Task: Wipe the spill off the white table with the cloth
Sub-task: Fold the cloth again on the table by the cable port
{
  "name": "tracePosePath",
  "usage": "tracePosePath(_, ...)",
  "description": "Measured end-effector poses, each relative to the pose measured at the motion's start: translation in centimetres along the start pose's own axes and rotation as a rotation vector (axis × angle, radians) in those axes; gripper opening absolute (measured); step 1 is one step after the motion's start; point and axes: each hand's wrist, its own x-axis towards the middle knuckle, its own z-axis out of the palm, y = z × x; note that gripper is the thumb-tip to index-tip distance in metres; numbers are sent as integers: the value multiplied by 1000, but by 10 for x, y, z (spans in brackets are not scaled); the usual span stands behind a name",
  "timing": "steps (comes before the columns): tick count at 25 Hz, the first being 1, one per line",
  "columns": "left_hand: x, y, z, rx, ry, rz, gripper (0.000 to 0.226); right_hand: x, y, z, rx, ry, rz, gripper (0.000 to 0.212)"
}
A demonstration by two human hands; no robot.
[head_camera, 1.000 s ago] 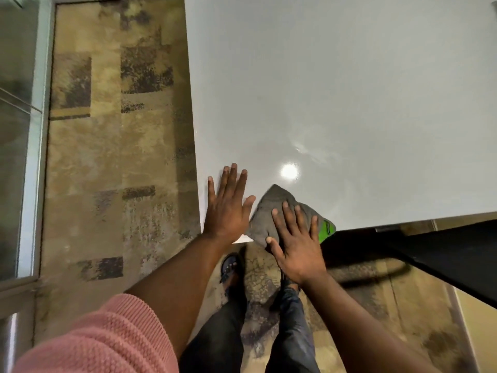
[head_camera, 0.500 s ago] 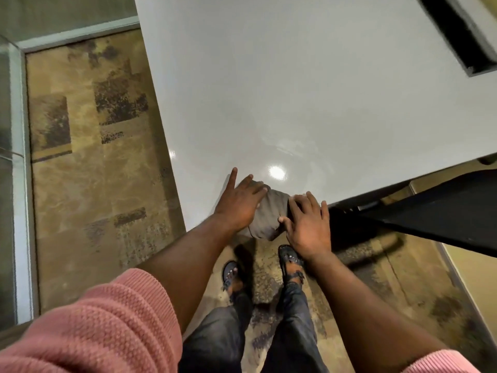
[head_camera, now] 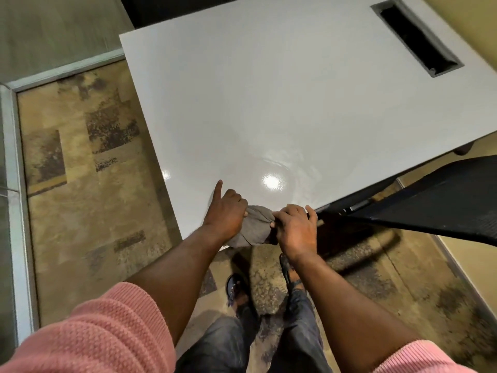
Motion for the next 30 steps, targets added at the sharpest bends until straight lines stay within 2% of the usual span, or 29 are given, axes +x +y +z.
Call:
tracePosePath(5,-15,-1,-57,-87,71,17,20,-2,-12,-67,73,106,-9,18)
tracePosePath(9,-10,10,-107,-117,195,48,14,-1,-15,-119,36,204,-21,17)
tracePosePath(14,7,28,-166,-117,308,124,19,3,-10,-176,21,370,-46,16)
tracePosePath(18,26,47,-193,-112,377,185,18,4,5,-207,-11,407,-28,17)
tracePosePath(24,85,104,-229,-28,420,281,21,16,59,-257,-42,441,58,19)
tracePosePath(30,188,205,-250,80,371,355,16,60,170,-299,-111,370,173,24)
